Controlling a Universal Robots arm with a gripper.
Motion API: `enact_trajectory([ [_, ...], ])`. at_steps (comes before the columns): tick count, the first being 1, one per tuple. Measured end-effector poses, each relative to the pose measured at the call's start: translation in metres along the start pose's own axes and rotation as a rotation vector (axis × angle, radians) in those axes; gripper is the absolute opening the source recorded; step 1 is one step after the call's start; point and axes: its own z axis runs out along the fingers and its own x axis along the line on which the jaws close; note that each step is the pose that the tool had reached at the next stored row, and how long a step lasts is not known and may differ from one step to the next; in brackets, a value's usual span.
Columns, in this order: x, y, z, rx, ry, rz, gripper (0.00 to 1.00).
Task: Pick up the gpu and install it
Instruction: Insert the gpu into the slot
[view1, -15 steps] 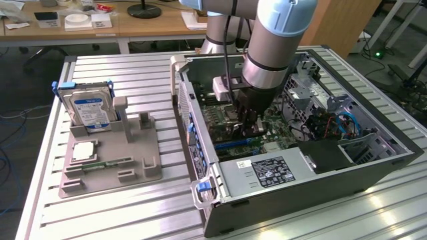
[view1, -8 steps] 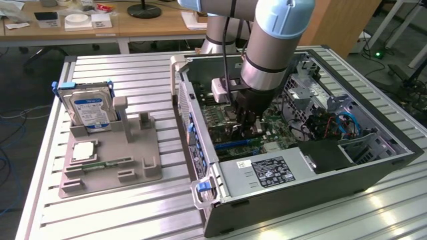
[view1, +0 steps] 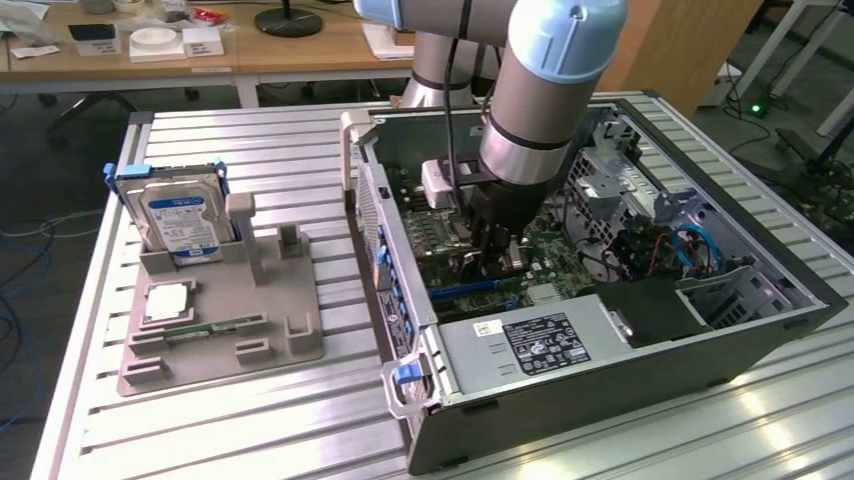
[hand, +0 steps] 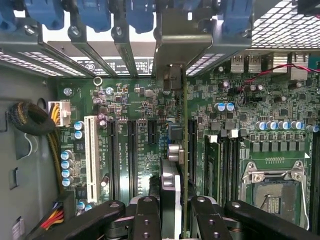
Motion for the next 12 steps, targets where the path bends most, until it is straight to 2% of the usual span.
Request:
enact_trajectory([
  [4, 0.0000, 0.0008, 0.0013, -0.0034, 0.0003, 0.000, 0.28],
  [12, 0.0000, 0.0008, 0.0021, -0.0040, 0.0000, 0.000, 0.28],
])
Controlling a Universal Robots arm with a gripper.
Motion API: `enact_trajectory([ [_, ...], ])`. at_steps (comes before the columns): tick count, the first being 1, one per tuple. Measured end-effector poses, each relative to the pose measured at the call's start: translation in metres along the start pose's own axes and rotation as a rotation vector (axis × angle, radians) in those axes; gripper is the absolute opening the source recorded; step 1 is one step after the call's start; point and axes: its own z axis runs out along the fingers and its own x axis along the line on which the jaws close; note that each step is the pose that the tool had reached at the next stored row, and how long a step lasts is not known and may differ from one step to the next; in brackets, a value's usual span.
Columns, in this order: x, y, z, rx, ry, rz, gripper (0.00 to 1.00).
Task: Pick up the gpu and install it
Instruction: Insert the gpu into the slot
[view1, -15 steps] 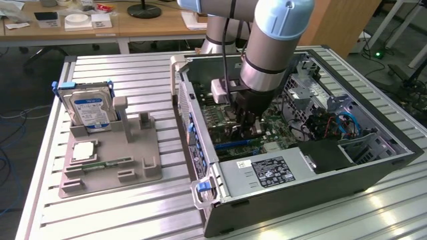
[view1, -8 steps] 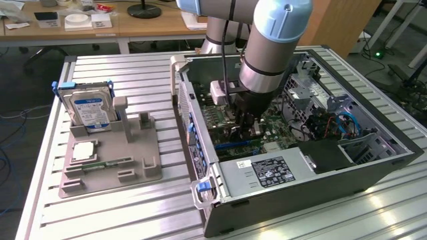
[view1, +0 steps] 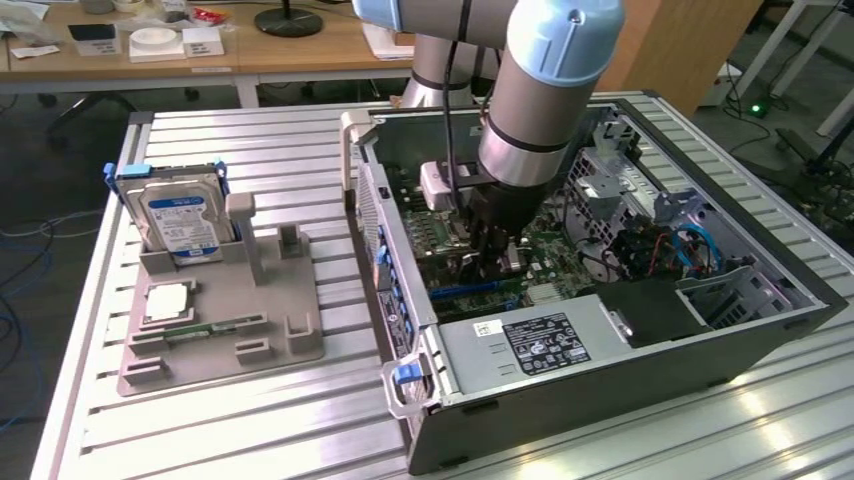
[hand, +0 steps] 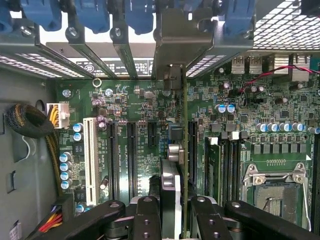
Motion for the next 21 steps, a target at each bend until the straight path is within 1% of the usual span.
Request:
enact_trajectory([
  [9, 0.0002, 0.0006, 0.0021, -0.0027, 0.0004, 0.000, 0.28],
  [15, 0.0002, 0.0006, 0.0026, -0.0030, 0.0004, 0.000, 0.28],
  [21, 0.0004, 0.0006, 0.0052, -0.0030, 0.0005, 0.000, 0.28],
])
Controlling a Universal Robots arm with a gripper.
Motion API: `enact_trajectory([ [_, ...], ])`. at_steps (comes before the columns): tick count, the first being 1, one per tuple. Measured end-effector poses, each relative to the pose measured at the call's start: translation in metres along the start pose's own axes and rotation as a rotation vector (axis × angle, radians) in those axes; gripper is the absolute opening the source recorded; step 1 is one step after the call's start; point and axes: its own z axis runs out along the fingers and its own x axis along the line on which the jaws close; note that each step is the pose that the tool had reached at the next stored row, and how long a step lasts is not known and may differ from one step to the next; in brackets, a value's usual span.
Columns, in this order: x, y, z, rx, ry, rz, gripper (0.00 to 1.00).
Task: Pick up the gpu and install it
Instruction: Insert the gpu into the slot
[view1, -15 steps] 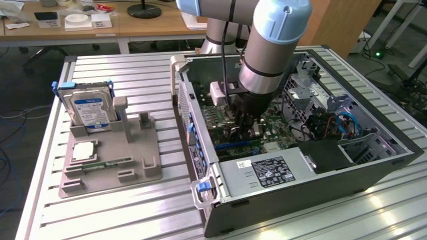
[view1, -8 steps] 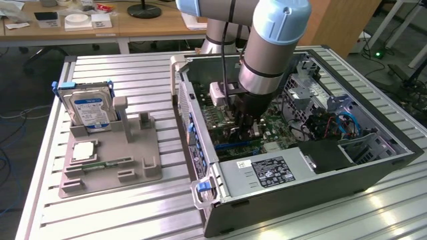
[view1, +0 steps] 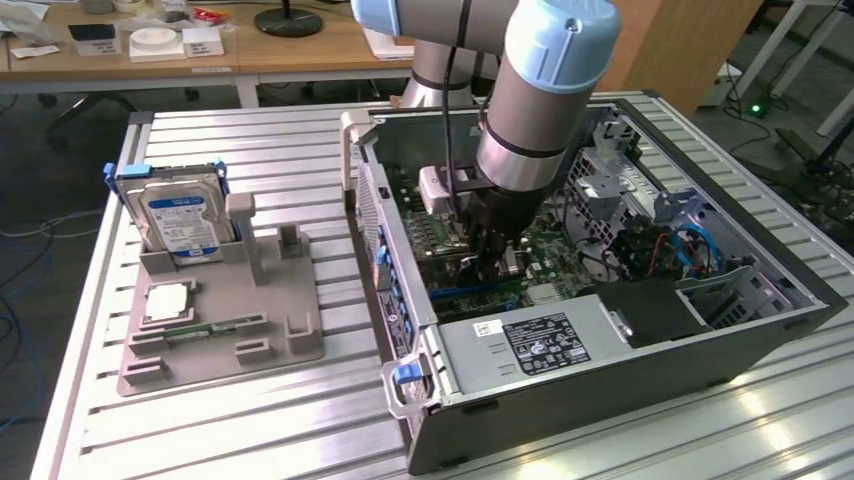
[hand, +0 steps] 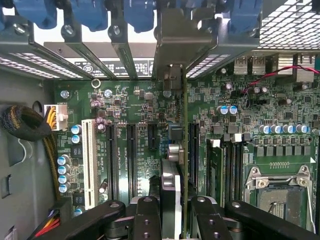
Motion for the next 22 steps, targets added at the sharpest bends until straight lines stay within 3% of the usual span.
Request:
enact_trajectory([
  [22, -0.0025, 0.0017, 0.0019, 0.0002, -0.0001, 0.000, 0.28],
])
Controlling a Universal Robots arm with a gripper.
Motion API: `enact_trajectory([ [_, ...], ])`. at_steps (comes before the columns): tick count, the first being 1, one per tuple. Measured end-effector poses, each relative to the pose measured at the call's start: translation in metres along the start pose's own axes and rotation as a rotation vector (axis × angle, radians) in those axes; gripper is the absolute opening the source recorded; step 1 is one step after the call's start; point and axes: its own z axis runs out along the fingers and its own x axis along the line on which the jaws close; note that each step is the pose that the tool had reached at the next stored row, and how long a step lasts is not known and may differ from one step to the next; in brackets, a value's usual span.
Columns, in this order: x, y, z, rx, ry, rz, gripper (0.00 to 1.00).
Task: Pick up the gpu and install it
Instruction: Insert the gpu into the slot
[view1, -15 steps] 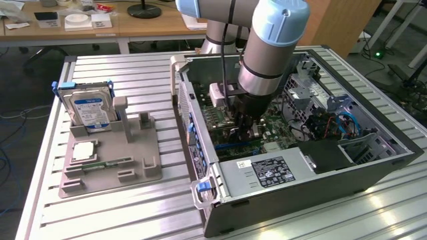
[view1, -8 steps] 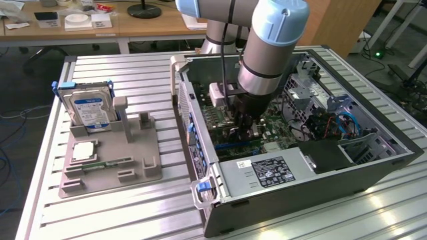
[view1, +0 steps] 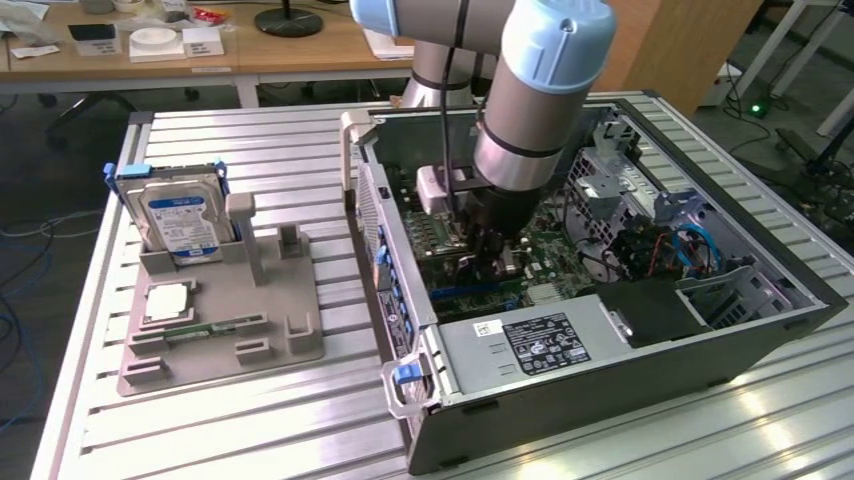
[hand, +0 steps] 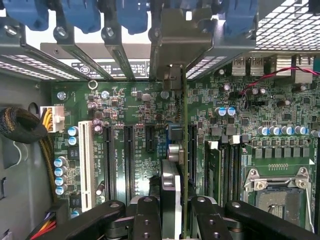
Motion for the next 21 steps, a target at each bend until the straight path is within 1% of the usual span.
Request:
enact_trajectory([
  [21, 0.0000, 0.0002, 0.0003, -0.0001, -0.0002, 0.000, 0.28],
])
